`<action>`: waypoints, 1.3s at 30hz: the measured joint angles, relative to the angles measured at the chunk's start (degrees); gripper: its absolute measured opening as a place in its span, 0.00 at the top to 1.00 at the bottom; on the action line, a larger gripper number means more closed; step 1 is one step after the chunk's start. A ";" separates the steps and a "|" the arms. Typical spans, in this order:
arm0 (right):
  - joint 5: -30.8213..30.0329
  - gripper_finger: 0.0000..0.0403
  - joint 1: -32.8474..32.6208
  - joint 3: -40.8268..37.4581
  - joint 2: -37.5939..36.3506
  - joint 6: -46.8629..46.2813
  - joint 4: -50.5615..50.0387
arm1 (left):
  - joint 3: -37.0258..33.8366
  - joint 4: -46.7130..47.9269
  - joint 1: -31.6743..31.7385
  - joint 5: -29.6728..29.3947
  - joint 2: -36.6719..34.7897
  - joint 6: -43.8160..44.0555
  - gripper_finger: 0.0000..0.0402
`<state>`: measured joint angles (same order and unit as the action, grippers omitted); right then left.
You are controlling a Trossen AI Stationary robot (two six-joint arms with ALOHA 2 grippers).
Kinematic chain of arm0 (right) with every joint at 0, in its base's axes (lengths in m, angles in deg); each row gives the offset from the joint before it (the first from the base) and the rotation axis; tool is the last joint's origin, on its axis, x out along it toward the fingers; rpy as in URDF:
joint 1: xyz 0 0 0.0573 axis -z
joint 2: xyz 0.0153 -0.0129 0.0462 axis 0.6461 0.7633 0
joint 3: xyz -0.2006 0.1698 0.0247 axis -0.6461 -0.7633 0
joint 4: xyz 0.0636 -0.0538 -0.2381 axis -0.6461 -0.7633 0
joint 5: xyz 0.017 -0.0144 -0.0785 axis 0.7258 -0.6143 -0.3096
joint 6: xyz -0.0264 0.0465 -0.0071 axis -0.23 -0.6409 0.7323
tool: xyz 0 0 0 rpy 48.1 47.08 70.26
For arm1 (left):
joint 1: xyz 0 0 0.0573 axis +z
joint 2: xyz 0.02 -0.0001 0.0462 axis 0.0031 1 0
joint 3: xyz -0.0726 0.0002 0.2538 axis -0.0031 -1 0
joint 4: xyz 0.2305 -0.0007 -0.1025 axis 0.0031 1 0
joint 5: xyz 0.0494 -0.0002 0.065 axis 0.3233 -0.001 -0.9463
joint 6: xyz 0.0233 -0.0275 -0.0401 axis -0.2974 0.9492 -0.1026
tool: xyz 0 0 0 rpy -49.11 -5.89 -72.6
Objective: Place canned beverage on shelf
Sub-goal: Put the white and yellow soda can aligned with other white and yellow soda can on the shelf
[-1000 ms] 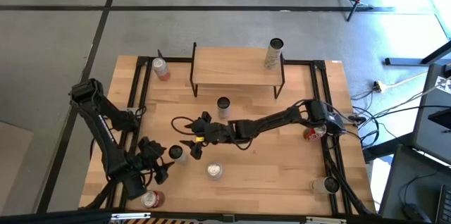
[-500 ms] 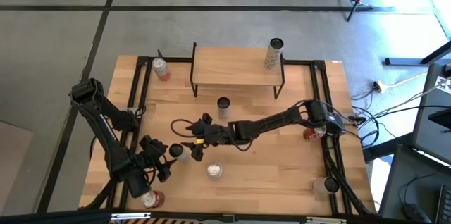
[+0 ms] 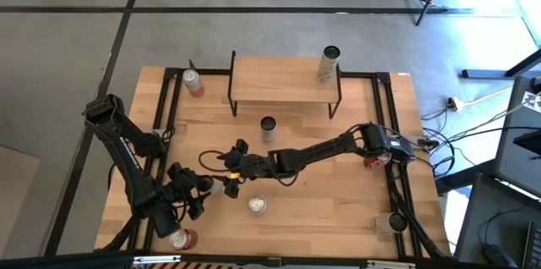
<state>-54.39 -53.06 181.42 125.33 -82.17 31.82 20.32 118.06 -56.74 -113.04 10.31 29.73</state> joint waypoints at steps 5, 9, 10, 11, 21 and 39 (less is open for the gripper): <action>0.66 0.26 0.04 1.63 0.00 0.23 -2.90 | -0.02 2.80 -0.71 4.68 0.00 0.04 0.23; 2.42 0.26 -0.04 1.64 0.00 0.15 -3.68 | 0.08 4.96 -0.99 7.41 0.00 0.21 0.23; 2.82 0.26 -0.28 1.64 0.00 0.13 -4.03 | 0.19 5.58 -0.99 8.02 0.00 0.27 0.23; 2.96 0.26 -0.59 1.64 0.01 0.12 -4.26 | 0.33 6.12 -0.99 8.37 0.00 0.48 0.23; -1.81 0.26 -2.24 1.71 0.04 1.64 -9.51 | 0.33 12.79 -1.30 12.94 0.00 3.62 0.23; 0.39 0.26 3.24 1.71 0.42 -1.33 -4.85 | -3.21 16.59 -1.74 2.78 -0.02 12.18 0.23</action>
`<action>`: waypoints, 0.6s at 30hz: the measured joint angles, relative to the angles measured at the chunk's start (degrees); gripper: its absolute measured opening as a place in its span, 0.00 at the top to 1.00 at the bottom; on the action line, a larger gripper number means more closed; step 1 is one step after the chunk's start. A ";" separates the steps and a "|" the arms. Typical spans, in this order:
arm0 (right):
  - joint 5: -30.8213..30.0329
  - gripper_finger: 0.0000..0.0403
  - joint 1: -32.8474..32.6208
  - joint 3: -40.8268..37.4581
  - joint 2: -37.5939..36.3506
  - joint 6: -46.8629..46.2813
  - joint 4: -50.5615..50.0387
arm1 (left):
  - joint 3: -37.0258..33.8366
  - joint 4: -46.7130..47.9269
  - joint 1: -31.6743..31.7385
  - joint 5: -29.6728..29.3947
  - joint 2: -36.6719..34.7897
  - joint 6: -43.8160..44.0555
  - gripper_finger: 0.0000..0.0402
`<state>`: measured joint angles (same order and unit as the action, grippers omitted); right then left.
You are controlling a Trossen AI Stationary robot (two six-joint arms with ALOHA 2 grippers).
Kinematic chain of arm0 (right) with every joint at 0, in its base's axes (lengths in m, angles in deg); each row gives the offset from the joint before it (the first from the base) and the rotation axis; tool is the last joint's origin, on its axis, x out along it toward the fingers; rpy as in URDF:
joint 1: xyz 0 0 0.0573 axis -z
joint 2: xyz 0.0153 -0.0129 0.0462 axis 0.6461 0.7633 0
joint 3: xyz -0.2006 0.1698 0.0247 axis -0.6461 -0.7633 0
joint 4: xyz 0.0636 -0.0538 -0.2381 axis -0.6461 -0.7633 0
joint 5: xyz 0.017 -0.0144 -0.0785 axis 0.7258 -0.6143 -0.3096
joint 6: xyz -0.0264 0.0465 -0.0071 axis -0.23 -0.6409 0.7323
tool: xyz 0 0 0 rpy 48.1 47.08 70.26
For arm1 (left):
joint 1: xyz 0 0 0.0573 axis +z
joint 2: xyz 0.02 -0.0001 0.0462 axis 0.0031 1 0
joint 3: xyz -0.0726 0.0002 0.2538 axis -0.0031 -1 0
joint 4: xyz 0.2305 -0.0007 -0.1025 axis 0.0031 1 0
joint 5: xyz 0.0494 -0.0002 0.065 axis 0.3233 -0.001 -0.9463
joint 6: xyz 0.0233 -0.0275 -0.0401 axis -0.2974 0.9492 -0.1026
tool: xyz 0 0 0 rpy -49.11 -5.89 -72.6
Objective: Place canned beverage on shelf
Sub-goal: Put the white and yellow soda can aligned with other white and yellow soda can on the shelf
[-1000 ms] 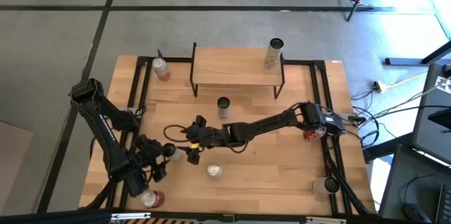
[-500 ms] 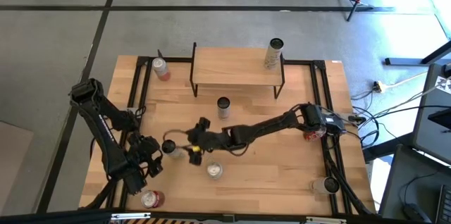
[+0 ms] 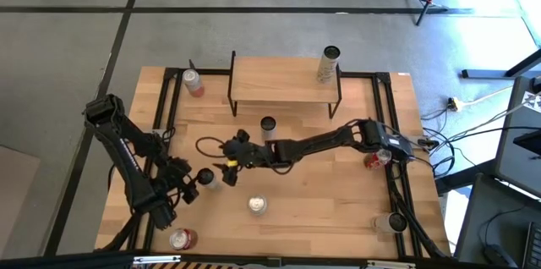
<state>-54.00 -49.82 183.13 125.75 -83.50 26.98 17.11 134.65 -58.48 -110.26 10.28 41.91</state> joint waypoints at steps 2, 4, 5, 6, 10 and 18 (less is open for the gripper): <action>0.02 0.26 -0.39 0.00 0.00 0.06 -0.19 | 0.00 -0.54 0.35 -0.68 0.00 -1.38 0.23; 0.00 0.26 -0.71 0.00 0.00 0.32 -0.24 | 0.00 -1.94 0.46 -2.06 0.00 -2.87 0.23; 0.02 0.26 -0.64 0.00 0.00 0.55 -0.20 | 0.00 -2.39 0.48 -2.67 0.00 -3.21 0.23; 0.00 0.26 -0.58 0.00 0.00 0.78 -0.07 | 0.00 -2.51 0.62 -3.45 0.00 -3.23 0.23; 0.65 0.26 -0.53 0.00 0.00 0.86 -0.48 | 0.00 -2.45 1.47 -3.80 0.00 -3.16 0.23; 2.12 0.26 -1.40 0.00 0.00 -1.40 -0.61 | 0.00 -0.11 3.11 1.54 0.00 -2.51 0.23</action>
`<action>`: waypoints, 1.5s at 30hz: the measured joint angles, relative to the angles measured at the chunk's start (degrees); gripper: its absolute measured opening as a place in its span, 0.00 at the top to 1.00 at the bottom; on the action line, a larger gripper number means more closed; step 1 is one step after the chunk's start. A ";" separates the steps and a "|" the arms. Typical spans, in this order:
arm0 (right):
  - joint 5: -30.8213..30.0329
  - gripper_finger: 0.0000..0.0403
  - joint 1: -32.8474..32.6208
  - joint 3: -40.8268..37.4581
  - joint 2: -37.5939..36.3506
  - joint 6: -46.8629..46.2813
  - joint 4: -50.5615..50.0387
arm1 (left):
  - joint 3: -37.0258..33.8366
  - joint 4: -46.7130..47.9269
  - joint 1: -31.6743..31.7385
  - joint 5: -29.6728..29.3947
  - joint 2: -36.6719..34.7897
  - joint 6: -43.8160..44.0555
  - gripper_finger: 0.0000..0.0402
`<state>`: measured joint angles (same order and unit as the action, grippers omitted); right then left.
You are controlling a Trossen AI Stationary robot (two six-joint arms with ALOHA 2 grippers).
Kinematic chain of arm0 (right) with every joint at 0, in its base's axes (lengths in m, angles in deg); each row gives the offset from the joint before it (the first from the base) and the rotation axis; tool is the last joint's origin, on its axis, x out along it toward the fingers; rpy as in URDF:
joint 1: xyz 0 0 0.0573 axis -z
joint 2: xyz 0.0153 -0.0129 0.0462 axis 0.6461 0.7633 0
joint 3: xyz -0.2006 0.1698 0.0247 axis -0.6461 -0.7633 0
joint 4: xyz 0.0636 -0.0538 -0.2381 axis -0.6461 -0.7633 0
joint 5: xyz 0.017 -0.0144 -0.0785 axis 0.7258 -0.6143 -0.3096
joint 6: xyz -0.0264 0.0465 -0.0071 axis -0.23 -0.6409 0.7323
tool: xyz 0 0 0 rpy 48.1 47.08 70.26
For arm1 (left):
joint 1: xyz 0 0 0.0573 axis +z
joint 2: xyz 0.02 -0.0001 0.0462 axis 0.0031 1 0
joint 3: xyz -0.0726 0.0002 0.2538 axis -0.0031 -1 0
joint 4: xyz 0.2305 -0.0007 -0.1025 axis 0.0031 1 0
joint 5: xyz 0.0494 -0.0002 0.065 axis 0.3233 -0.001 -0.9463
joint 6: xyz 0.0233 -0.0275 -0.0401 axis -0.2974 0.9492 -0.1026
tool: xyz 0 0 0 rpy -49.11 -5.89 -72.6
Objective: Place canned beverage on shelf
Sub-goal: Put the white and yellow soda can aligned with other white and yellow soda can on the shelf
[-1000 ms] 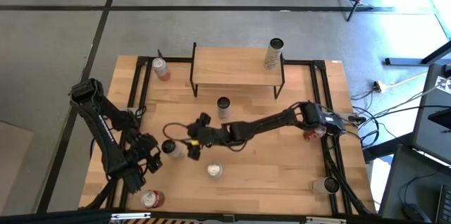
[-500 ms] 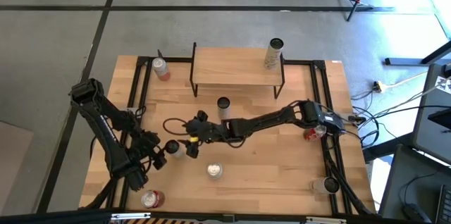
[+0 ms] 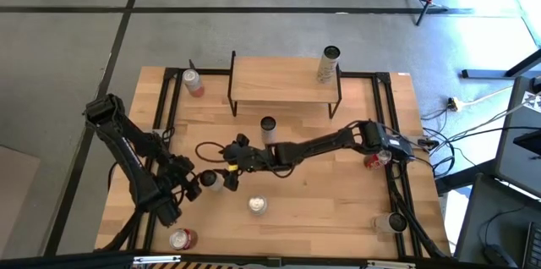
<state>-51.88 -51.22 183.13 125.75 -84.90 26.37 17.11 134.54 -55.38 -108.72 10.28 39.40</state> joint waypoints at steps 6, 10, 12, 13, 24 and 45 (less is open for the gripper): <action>0.13 0.26 -1.87 0.00 0.00 -0.10 -0.47 | 0.13 2.00 1.28 1.14 -0.14 1.46 0.23; -0.86 0.26 -2.19 0.00 0.00 -0.44 -2.35 | 0.57 2.59 0.85 6.87 -1.58 0.92 0.23; -0.85 0.26 -2.16 -0.02 0.04 -0.89 -3.34 | 1.96 1.59 -1.00 9.13 -2.47 -0.41 0.23; -0.95 0.26 -1.99 -0.04 0.04 -1.23 -3.34 | 2.73 0.11 -2.31 9.60 -3.04 -1.34 0.23; -1.23 0.26 -1.33 -0.04 0.04 -1.94 -2.64 | 3.17 -21.17 -8.71 -1.85 0.08 -2.28 0.23; 2.29 0.26 -4.41 -0.04 0.04 -2.09 -2.93 | 3.10 -8.58 -4.93 0.58 2.27 -5.04 0.23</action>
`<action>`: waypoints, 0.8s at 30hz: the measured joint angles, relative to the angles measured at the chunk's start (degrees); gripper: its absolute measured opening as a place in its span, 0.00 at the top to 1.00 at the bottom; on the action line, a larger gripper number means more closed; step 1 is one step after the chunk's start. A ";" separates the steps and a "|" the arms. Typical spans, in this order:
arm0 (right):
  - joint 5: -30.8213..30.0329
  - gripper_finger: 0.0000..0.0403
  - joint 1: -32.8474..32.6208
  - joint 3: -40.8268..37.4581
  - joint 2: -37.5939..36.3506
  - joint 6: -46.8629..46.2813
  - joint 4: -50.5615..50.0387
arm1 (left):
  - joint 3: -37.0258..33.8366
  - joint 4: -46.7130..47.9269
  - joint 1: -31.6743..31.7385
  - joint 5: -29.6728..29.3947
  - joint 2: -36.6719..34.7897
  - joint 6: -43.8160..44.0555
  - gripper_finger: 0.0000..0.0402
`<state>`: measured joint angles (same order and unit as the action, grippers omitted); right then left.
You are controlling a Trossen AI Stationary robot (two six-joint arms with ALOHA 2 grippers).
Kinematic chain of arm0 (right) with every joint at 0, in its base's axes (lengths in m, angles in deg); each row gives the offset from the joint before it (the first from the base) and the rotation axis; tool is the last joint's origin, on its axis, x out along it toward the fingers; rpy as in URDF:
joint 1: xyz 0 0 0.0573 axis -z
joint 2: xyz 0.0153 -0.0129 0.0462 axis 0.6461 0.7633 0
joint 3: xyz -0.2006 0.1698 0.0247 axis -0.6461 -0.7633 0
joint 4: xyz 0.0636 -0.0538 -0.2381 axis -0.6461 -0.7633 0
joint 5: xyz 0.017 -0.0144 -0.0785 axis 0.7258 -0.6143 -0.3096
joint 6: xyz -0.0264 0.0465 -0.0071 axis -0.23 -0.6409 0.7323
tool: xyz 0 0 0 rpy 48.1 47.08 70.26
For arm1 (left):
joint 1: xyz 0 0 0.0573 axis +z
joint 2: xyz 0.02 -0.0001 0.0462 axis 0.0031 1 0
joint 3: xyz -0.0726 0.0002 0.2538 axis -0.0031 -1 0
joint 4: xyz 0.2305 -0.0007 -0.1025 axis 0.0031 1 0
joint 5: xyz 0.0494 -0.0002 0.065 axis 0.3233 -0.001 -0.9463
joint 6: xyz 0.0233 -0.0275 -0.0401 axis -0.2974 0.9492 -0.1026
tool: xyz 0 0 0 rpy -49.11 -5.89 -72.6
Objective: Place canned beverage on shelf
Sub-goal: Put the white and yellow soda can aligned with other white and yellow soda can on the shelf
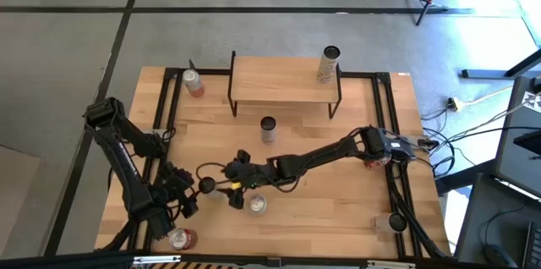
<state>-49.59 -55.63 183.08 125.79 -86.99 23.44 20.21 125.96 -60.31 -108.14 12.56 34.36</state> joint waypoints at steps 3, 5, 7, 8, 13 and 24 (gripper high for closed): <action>1.03 0.26 -0.16 0.00 0.00 0.00 -0.44 | 0.00 -0.34 -0.02 0.70 0.00 -0.01 0.23; 1.52 0.26 -0.06 -0.02 -0.55 -0.02 -2.08 | 0.00 -0.34 -0.06 1.71 0.00 -0.01 0.23; 2.72 0.26 0.02 -0.02 -1.90 -0.10 -3.97 | 0.18 -0.33 -0.27 2.65 0.00 -0.05 0.23; 3.23 0.26 0.03 -0.02 -2.86 -0.13 -5.19 | 0.34 -0.33 -0.55 2.72 0.00 -0.03 0.23; 3.55 0.26 0.03 0.04 -6.79 -0.07 -3.98 | 0.72 -0.87 -1.76 2.52 0.00 0.85 0.23; -0.04 0.26 0.51 -0.04 -1.17 1.43 13.48 | 0.76 -1.57 -1.90 0.73 0.00 1.87 0.23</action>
<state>-49.63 -55.12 183.04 124.62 -85.56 36.92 20.97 124.39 -62.21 -107.40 12.56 36.23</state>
